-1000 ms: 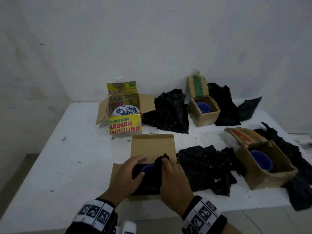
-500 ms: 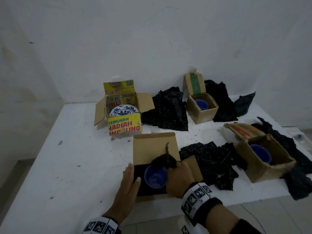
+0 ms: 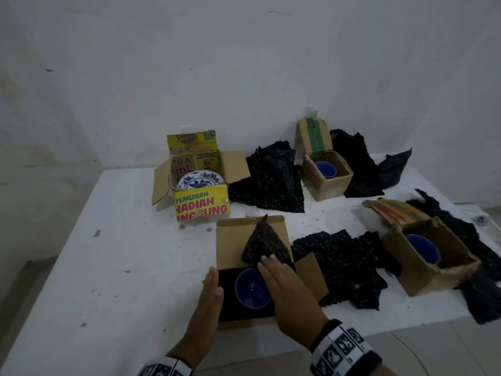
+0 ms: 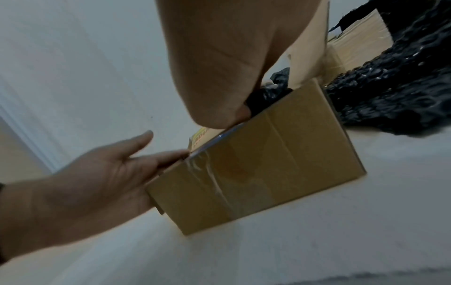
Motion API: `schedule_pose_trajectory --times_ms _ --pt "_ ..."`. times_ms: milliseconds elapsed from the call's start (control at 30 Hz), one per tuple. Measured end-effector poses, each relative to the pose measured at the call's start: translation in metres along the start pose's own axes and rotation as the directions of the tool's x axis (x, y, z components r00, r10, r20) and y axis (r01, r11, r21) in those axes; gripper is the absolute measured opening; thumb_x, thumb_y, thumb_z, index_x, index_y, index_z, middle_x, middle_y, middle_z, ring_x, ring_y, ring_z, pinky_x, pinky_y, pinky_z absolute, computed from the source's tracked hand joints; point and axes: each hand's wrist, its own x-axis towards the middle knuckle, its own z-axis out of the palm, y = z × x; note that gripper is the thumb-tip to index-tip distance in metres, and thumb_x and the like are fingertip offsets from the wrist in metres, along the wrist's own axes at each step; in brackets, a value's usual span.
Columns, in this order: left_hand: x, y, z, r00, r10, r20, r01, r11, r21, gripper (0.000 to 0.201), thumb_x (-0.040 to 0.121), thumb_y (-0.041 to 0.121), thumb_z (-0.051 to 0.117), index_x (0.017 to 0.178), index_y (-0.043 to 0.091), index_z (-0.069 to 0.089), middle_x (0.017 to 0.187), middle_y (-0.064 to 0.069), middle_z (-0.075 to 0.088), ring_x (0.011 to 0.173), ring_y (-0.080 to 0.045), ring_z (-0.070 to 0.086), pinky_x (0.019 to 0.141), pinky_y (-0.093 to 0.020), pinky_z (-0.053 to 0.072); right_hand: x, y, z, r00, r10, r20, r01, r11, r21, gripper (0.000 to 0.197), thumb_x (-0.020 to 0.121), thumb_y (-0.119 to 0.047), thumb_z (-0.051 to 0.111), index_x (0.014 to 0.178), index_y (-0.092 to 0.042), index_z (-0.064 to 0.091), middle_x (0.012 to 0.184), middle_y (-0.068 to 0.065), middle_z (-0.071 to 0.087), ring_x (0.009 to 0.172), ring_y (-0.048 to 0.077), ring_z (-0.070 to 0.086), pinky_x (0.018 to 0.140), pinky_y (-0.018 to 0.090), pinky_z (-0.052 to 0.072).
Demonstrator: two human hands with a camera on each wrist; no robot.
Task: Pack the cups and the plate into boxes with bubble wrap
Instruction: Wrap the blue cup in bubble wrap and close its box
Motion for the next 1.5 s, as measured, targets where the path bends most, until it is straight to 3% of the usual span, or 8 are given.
schedule_pose_trajectory --times_ms 233,433,567,767,1000,1267,1400,1500 --pt "-0.004 0.000 0.000 0.999 0.030 -0.036 -0.031 0.999 -0.028 0.109 0.057 0.094 0.026 0.144 0.033 0.002 0.149 0.025 -0.002 0.141 0.002 -0.002 0.112 -0.018 0.004 -0.012 0.005 -0.001 0.970 0.100 0.220 -0.143 0.971 0.192 0.100 0.074 -0.078 0.002 0.145 -0.012 0.025 0.139 0.003 0.046 0.124 0.018 0.044 0.099 0.027 0.037" --pt "-0.006 -0.004 -0.004 0.999 0.050 -0.008 -0.051 0.996 -0.076 0.126 0.048 0.098 0.032 0.145 0.024 0.003 0.151 0.019 0.004 0.142 -0.001 0.004 0.119 -0.025 0.008 0.027 0.004 -0.002 0.890 0.236 0.391 -0.365 0.882 0.298 0.052 0.090 -0.066 0.028 0.093 -0.016 0.045 0.076 0.000 0.050 0.063 0.013 0.046 0.055 0.029 0.037" --pt "-0.011 0.005 -0.001 1.000 0.003 -0.004 -0.003 0.994 -0.109 0.066 0.087 0.062 0.027 0.144 0.034 0.009 0.148 0.020 0.009 0.136 0.004 0.009 0.114 -0.024 0.012 0.034 0.005 -0.009 0.889 0.259 0.378 -0.355 0.911 0.211 0.043 0.096 -0.055 0.032 0.086 -0.015 0.047 0.080 0.005 0.052 0.071 0.021 0.050 0.061 0.030 0.039" --pt "-0.009 0.008 0.001 1.000 0.008 -0.021 -0.009 0.999 -0.046 0.062 0.095 0.047 0.025 0.147 0.023 0.002 0.153 0.014 -0.001 0.142 -0.003 0.001 0.117 -0.025 0.005 0.004 -0.004 -0.010 0.972 0.145 -0.185 -0.119 0.983 0.142 0.039 0.084 -0.032 0.047 0.113 -0.009 0.062 0.118 0.007 0.063 0.106 0.022 0.063 0.081 0.023 0.054" --pt "-0.004 0.000 0.001 1.000 0.004 -0.007 -0.004 1.000 -0.004 0.130 0.042 0.101 0.021 0.145 0.027 -0.006 0.151 0.019 -0.009 0.142 -0.003 -0.004 0.120 -0.036 0.002 -0.013 0.001 0.016 0.970 0.168 0.173 -0.196 0.968 0.155 0.095 0.081 -0.073 -0.001 0.148 -0.008 0.016 0.156 0.004 0.012 0.143 0.024 0.020 0.118 0.034 0.012" --pt "-0.002 -0.003 0.002 0.999 -0.009 -0.037 0.006 0.995 -0.103 0.126 0.051 0.098 0.033 0.147 0.023 0.003 0.154 0.014 0.002 0.143 -0.004 0.004 0.120 -0.037 0.006 0.011 -0.002 0.009 0.910 0.290 0.296 -0.361 0.905 0.226 0.085 0.078 -0.076 0.006 0.118 -0.013 0.046 0.109 0.004 0.054 0.088 0.017 0.053 0.072 0.026 0.044" --pt "-0.009 0.006 0.004 0.999 -0.019 -0.033 0.015 0.993 -0.121 0.065 0.088 0.065 0.024 0.144 0.037 0.010 0.151 0.020 0.010 0.138 0.002 0.010 0.114 -0.021 0.013 0.036 0.000 0.001 0.814 0.349 0.464 -0.515 0.803 0.299 0.050 0.094 -0.060 0.026 0.078 -0.016 0.044 0.080 0.003 0.049 0.065 0.016 0.046 0.067 0.033 0.045" --pt "-0.010 0.001 0.002 0.999 0.032 -0.039 -0.035 0.994 -0.099 0.094 0.067 0.089 0.033 0.141 0.037 0.007 0.153 0.017 0.007 0.141 0.001 0.011 0.114 -0.012 0.012 0.034 -0.001 -0.007 0.850 0.352 0.391 -0.465 0.851 0.245 0.047 0.096 -0.054 0.029 0.095 -0.013 0.050 0.101 0.008 0.056 0.081 0.020 0.052 0.074 0.034 0.047"
